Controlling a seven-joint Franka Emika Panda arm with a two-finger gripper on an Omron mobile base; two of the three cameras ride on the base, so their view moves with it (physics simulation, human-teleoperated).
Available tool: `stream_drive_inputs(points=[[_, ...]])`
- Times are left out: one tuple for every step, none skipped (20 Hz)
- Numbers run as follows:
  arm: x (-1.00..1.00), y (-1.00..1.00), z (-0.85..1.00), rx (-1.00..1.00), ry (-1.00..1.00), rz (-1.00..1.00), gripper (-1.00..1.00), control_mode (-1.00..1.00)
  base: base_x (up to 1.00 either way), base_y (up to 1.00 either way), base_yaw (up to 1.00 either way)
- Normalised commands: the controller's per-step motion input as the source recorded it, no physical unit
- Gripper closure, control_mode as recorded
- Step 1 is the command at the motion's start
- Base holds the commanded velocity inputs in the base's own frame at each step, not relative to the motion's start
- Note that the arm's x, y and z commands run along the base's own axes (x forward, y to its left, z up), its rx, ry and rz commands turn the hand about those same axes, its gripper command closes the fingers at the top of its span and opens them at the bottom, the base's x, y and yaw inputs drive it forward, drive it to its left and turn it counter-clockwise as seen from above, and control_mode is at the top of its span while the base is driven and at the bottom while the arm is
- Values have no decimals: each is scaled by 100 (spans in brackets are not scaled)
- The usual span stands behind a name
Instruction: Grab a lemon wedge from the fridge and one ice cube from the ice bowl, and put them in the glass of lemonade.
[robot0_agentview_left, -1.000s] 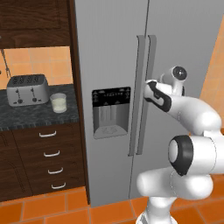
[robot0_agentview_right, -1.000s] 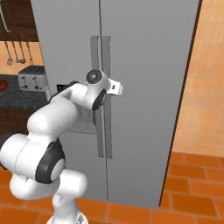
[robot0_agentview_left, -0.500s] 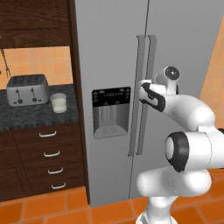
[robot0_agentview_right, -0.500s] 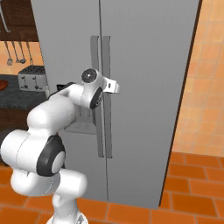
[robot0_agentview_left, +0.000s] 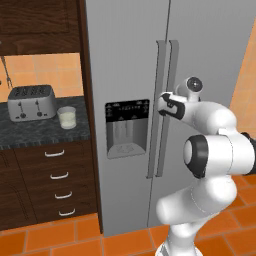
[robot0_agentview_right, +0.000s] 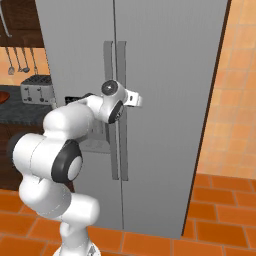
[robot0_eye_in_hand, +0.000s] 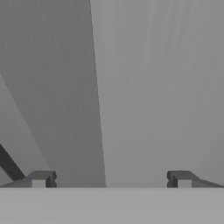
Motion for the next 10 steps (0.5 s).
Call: stream_drive_inputs(points=[[48, 0, -21, 0, 0, 0, -100, -100, 0, 0, 0], [36, 4, -11, 0, 0, 2, -100, -100, 0, 0, 0], [37, 4, -4, 0, 0, 3, -100, -100, 0, 0, 0], [46, 0, -4, 0, 0, 3, -100, -100, 0, 0, 0], [48, 0, -9, 0, 0, 3, -100, -100, 0, 0, 0], [29, 4, -14, 0, 0, 3, -100, -100, 0, 0, 0], [3, 11, -9, 0, -4, 5, -100, -100, 0, 0, 0], [0, 17, 0, 0, -7, 5, -100, -100, 0, 0, 0], [0, 22, 0, 0, -10, 5, -100, -100, 0, 0, 0], [0, 24, 0, 0, -16, 2, -100, -100, 0, 0, 0]])
